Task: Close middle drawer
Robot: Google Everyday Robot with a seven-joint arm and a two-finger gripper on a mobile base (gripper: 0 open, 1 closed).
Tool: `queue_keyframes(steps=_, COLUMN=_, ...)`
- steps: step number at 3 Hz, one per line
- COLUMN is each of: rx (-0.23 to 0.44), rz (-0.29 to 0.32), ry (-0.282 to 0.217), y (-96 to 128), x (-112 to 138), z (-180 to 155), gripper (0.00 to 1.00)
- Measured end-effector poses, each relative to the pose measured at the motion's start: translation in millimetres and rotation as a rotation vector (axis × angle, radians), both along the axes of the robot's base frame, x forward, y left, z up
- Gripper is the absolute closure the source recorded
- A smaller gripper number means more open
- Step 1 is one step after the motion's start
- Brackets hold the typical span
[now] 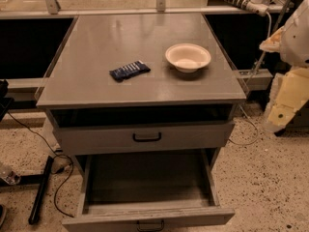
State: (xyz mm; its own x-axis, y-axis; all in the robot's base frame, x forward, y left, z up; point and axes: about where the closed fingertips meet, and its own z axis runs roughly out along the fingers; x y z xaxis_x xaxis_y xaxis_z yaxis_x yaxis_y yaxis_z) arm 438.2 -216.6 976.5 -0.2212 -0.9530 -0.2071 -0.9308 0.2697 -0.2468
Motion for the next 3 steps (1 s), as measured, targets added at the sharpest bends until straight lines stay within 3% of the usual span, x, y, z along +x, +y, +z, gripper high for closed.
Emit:
queue_keyframes(steps=2, rx=0.039, rz=0.045, ry=-0.009, y=7, x=-23, z=-24, gripper=0.00)
queue_keyframes(steps=3, rx=0.096, rz=0.077, ry=0.011, y=6, x=-50, z=-72, gripper=0.00)
